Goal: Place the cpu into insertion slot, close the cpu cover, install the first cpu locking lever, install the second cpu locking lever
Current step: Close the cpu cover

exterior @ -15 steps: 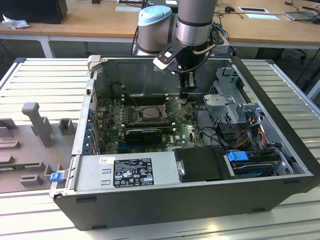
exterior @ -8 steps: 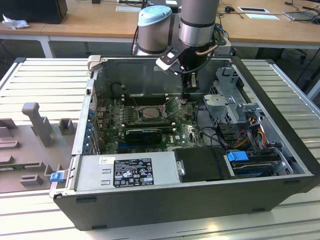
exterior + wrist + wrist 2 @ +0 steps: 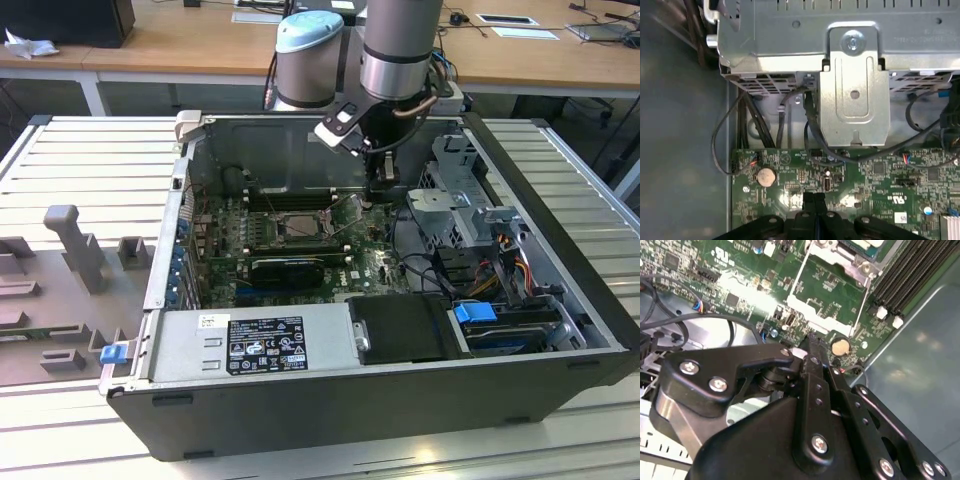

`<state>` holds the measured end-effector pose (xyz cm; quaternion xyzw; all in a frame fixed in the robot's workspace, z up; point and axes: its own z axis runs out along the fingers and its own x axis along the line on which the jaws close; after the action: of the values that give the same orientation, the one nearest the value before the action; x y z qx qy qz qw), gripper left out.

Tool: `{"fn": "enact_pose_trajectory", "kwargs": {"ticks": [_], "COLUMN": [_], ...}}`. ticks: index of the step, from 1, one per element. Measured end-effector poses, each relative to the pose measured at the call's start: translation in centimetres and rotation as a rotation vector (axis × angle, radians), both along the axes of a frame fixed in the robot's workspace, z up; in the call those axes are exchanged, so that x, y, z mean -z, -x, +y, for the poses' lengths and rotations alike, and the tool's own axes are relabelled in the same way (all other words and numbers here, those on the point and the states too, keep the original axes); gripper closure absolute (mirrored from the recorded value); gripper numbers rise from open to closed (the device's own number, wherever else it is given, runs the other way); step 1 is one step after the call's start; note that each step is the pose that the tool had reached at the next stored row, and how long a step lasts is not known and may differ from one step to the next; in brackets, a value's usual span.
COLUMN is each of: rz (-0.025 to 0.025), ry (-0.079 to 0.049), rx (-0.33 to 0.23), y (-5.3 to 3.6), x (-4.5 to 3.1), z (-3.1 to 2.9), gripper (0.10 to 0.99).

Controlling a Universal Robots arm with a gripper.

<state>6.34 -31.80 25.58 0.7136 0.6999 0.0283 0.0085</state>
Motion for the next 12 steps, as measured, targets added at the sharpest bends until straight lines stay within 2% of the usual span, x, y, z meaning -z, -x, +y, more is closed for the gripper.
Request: {"fn": "enact_pose_trajectory", "kwargs": {"ticks": [6, 10, 12], "rz": [0.0002, 0.0037, 0.0043], "ry": [0.0, 0.0, 0.0], "rx": [0.0, -0.004, -0.004], "y": [-0.04, 0.04, 0.66], "x": [1.07, 1.06, 0.99], "z": [0.0, -0.01, 0.0], "gripper": [0.98, 0.98, 0.98]}}
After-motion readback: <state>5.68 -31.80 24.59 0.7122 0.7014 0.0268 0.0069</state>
